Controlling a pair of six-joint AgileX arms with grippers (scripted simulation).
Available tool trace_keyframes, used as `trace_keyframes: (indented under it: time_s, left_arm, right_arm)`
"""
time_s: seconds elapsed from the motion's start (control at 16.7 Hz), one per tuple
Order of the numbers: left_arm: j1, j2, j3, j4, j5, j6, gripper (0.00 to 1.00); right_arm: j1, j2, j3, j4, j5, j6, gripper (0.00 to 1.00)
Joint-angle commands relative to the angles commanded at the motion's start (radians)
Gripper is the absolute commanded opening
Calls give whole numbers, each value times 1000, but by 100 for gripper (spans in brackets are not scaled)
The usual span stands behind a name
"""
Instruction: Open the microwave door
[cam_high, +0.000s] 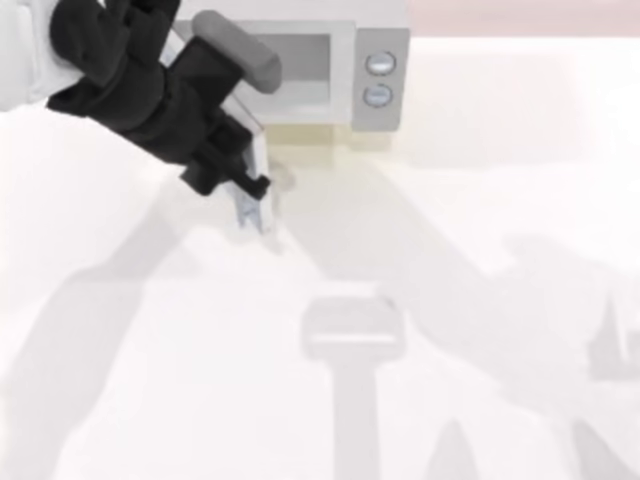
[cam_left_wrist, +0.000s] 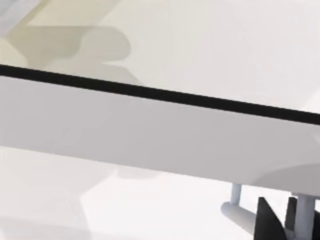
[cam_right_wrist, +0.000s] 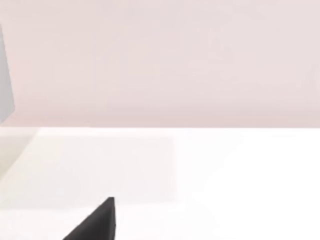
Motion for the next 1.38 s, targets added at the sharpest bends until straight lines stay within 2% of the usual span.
trace_keyframes:
  time_s: [0.9, 1.38]
  left_arm:
    - [-3, 0, -1, -2, 7, 0, 0]
    - [70, -23, -19, -47, 85, 175, 0]
  right_arm:
    - [0, 0, 0, 0, 0, 0, 100]
    - [0, 0, 0, 0, 0, 0, 100]
